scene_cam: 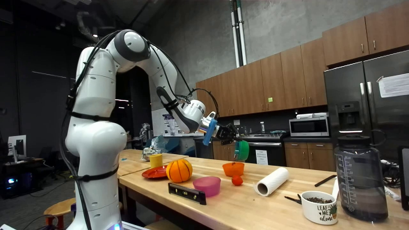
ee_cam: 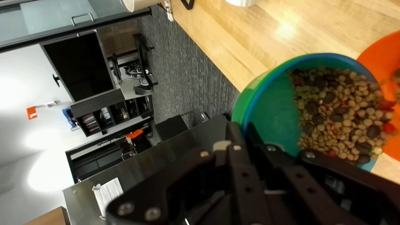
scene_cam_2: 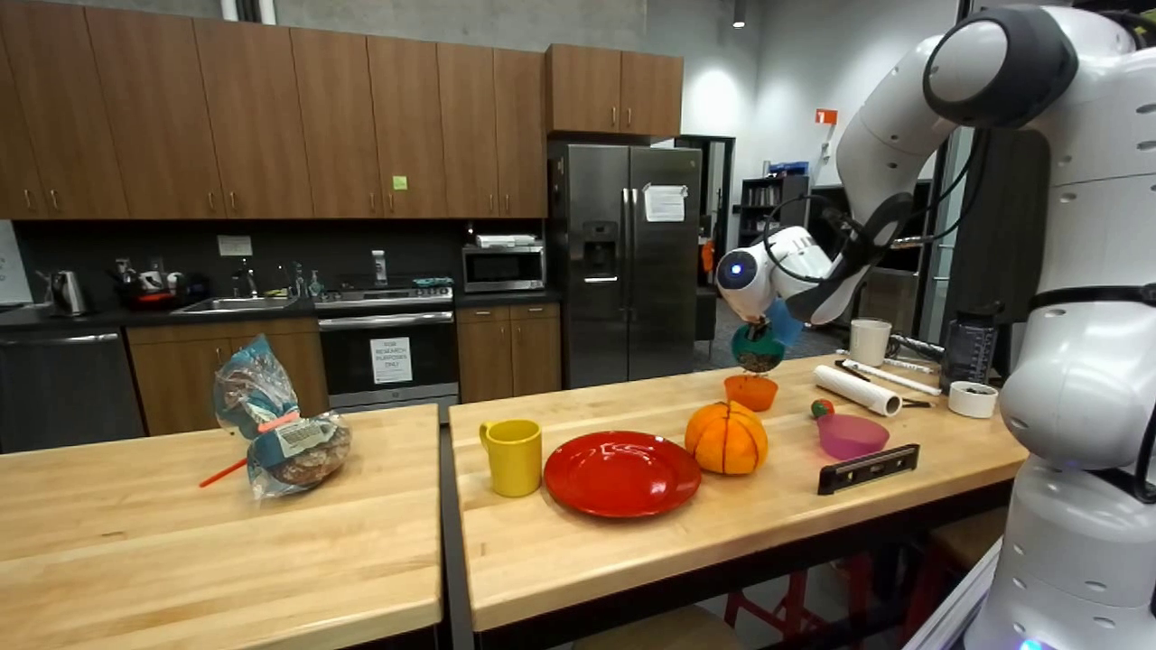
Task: Pour the objects from the green bowl into the orange bowl
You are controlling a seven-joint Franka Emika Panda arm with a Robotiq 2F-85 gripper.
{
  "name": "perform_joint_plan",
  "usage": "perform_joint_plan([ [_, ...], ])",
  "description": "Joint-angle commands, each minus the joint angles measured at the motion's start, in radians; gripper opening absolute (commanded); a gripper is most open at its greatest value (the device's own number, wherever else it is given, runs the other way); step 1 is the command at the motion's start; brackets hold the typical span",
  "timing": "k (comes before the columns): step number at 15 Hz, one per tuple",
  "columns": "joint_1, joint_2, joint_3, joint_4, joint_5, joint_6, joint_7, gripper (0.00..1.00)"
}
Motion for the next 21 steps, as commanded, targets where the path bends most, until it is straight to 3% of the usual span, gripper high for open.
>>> perform_joint_plan([
  [1,-0.002,-0.037,0.014,-0.032,-0.048,-0.039,0.047,0.01],
  [5,-0.004,-0.036,0.020,-0.036,-0.038,-0.048,0.047,0.01],
  [10,-0.017,-0.048,0.014,-0.025,0.075,0.009,-0.025,0.01],
  [18,-0.043,-0.072,-0.009,0.002,0.321,0.095,-0.187,0.01],
  [21,-0.052,-0.074,-0.017,0.009,0.461,0.123,-0.307,0.01],
])
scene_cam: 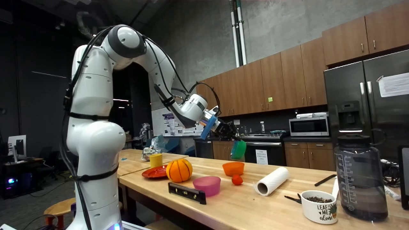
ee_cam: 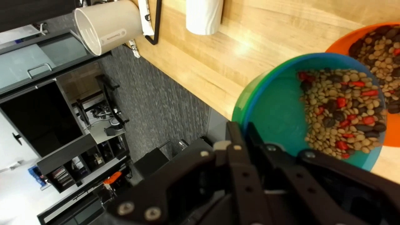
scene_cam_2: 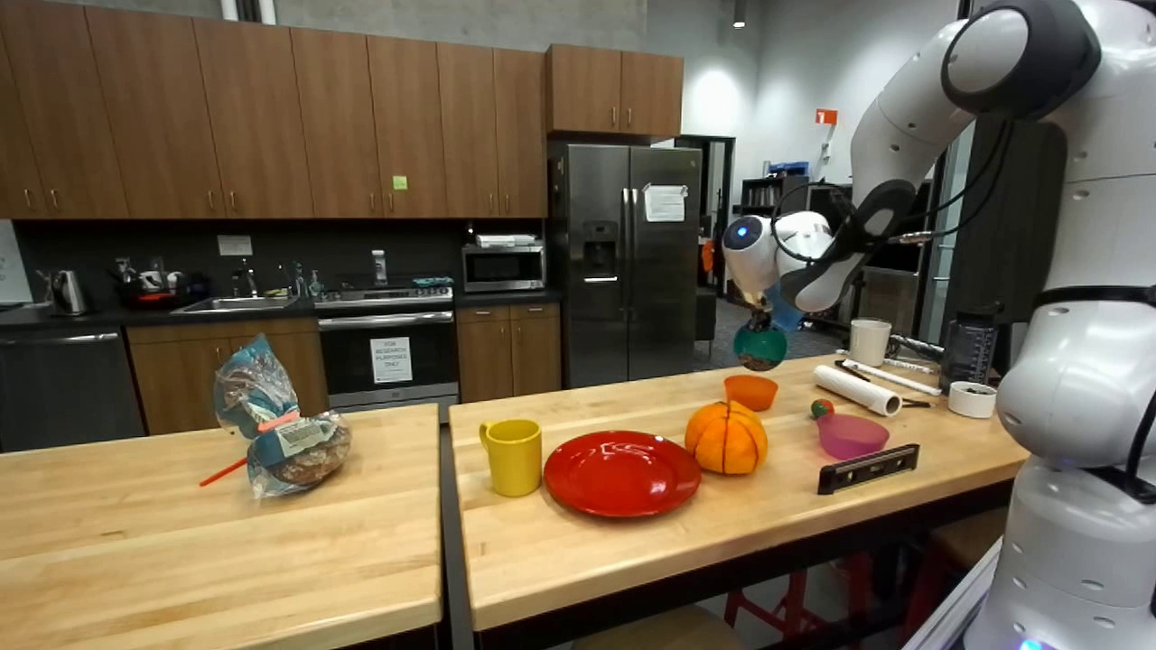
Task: Pour the objects from the green bowl into the orange bowl
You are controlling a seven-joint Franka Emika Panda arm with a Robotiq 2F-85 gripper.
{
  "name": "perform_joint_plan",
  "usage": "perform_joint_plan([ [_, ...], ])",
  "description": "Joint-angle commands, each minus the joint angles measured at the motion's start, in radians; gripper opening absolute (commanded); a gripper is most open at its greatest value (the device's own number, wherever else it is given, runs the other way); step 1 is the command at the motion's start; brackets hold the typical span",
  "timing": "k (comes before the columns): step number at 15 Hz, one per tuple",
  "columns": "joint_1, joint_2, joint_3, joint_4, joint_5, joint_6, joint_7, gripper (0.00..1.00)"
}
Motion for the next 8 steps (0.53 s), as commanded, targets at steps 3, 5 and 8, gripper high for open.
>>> perform_joint_plan([
  [3,-0.018,-0.024,-0.011,-0.010,0.361,0.079,-0.358,0.01],
  [5,-0.015,-0.025,-0.006,-0.017,0.538,0.084,-0.520,0.01],
  [8,-0.009,-0.031,0.000,-0.007,0.783,0.056,-0.756,0.01],
])
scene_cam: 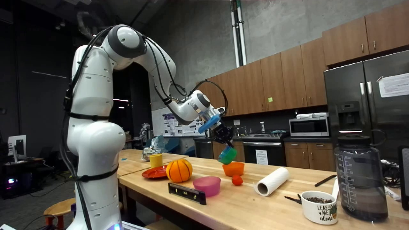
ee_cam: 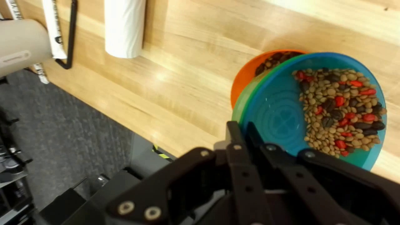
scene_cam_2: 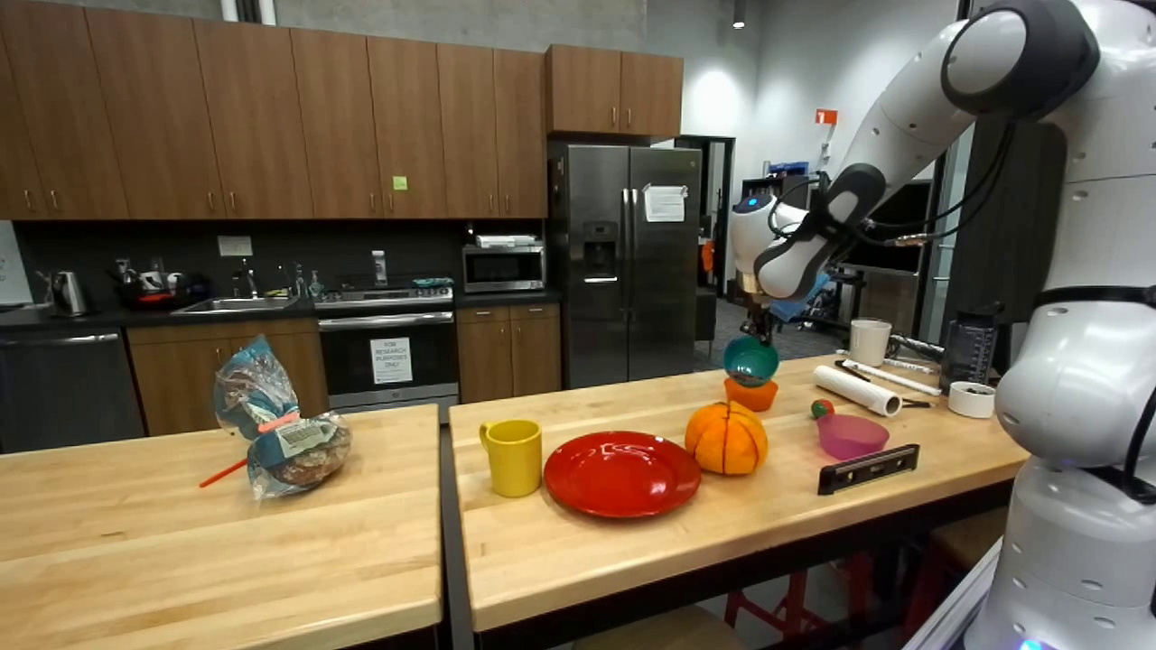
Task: Pour the objects from the green bowl into the orange bowl
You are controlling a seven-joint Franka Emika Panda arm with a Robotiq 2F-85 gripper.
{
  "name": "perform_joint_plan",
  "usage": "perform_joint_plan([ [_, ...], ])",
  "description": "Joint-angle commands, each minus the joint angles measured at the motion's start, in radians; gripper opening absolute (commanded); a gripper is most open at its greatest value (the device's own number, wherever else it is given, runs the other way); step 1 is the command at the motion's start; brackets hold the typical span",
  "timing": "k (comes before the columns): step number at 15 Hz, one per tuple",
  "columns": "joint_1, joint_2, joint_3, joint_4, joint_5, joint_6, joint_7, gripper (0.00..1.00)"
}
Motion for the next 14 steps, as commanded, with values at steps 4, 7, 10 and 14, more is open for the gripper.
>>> perform_joint_plan([
  [4,0.011,-0.025,0.015,0.002,0.411,-0.044,-0.419,0.01],
  [7,0.020,-0.014,0.029,0.011,0.530,-0.077,-0.539,0.01],
  [10,0.026,-0.005,0.039,0.025,0.613,-0.133,-0.626,0.01],
  [14,0.027,-0.010,0.033,0.031,0.554,-0.106,-0.583,0.01],
])
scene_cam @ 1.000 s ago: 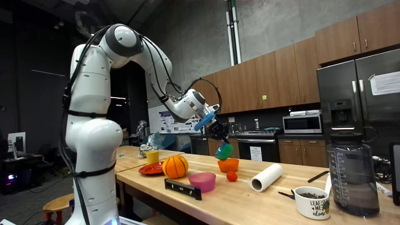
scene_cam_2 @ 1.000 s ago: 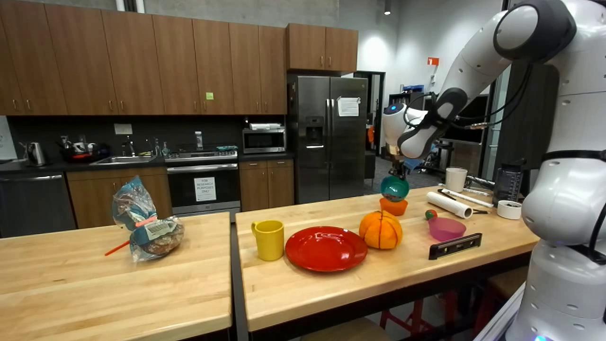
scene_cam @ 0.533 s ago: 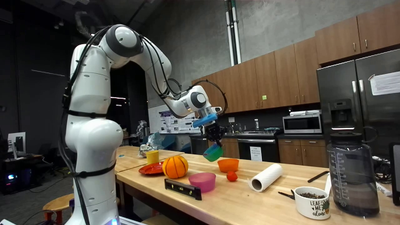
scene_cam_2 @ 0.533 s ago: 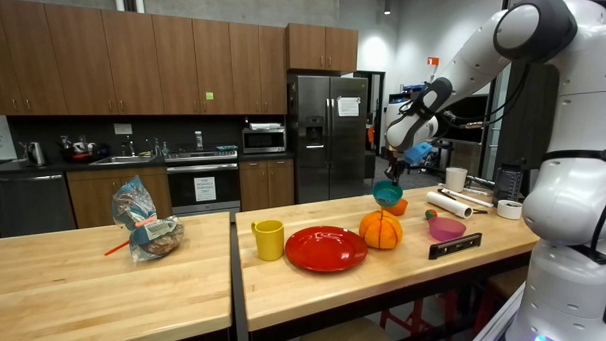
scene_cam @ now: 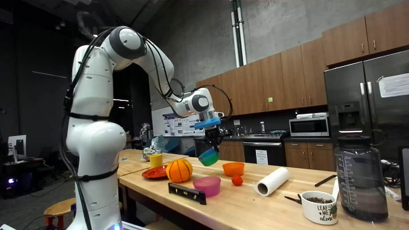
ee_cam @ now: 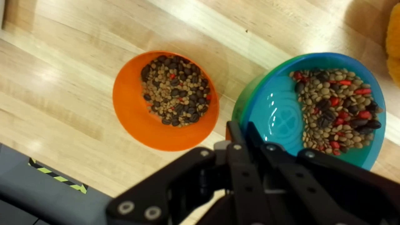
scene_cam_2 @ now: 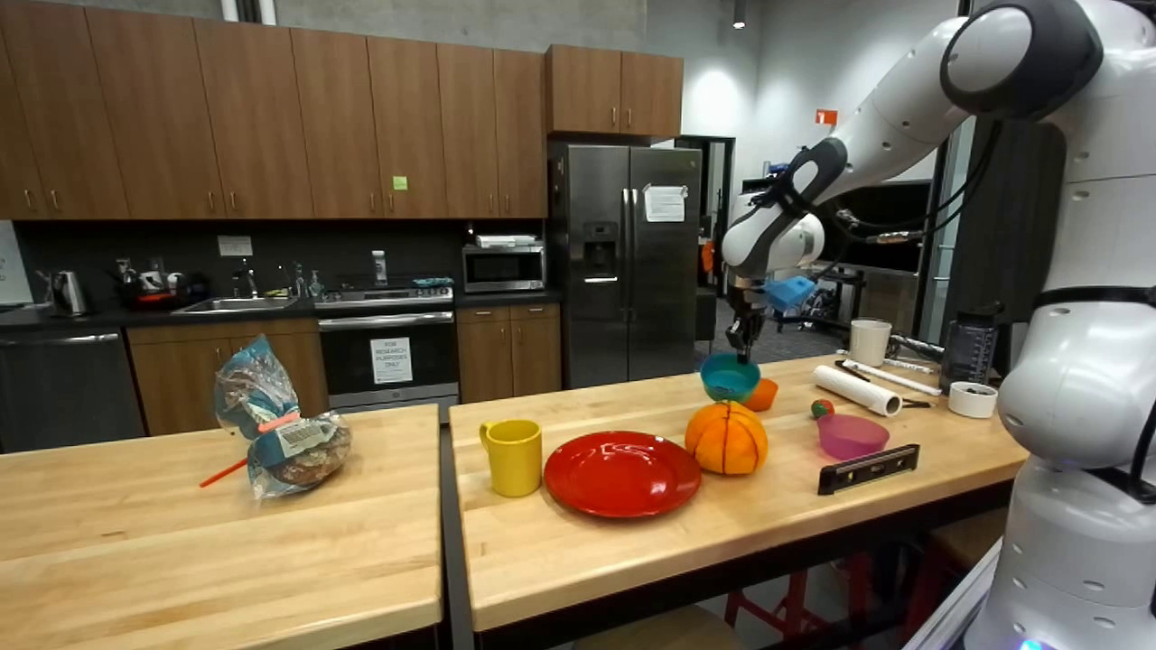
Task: Pour the objects from the green bowl into the orange bowl
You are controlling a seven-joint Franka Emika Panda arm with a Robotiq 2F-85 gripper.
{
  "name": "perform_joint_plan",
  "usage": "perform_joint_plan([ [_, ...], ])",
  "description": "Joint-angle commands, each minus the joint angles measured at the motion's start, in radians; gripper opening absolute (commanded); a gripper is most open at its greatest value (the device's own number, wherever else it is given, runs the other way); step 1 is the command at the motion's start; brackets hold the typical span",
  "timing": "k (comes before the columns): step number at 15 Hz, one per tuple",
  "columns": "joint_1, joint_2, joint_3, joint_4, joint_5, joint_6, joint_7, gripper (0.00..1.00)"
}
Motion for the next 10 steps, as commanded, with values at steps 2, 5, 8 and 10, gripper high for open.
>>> perform_joint_plan([
  [2,-0.004,-0.011,-0.018,0.024,-0.097,0.036,0.054,0.01],
  [5,-0.013,-0.005,-0.044,0.036,-0.244,0.102,0.169,0.01],
  [8,-0.021,-0.001,-0.075,0.050,-0.436,0.171,0.331,0.01],
  [10,-0.024,0.001,-0.090,0.064,-0.555,0.189,0.439,0.01],
])
